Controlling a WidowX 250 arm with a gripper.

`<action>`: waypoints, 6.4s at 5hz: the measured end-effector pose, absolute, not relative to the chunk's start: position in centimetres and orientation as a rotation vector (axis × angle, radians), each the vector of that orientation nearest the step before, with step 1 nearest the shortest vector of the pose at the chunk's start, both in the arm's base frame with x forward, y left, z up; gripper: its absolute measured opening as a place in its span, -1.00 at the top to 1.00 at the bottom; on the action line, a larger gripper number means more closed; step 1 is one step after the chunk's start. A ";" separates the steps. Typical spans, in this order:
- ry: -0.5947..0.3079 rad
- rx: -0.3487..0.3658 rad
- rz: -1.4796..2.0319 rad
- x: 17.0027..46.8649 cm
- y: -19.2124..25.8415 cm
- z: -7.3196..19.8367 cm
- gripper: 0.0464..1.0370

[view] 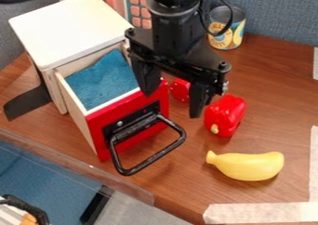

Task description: Close the drawer

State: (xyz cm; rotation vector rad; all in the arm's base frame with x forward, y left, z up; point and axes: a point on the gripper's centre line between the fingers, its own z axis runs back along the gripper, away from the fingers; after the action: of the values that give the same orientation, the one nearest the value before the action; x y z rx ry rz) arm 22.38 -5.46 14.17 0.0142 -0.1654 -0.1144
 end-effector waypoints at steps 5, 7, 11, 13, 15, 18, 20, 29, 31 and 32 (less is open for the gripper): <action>-0.276 -0.003 0.309 20.3 -6.8 10.7 -0.93; -0.218 -0.097 0.479 19.5 -7.7 7.1 -0.93; -0.317 -0.084 0.818 19.3 -8.1 4.9 -0.93; -0.306 -0.060 0.860 19.6 -7.2 4.6 -0.93; -0.303 -0.050 0.925 20.3 -5.7 4.2 -0.93; -0.299 0.014 0.947 20.9 -3.8 2.8 -0.93; -0.335 0.010 1.051 22.3 -1.3 3.4 -0.93; -0.312 0.086 1.129 25.4 6.2 3.2 -0.93; -0.271 -0.048 0.923 23.9 0.7 5.2 -0.93; -0.240 -0.096 0.789 22.8 -1.6 6.3 -0.93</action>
State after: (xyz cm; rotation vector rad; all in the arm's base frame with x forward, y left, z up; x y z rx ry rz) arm 22.79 -1.60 6.34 -0.0964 -0.2397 0.7887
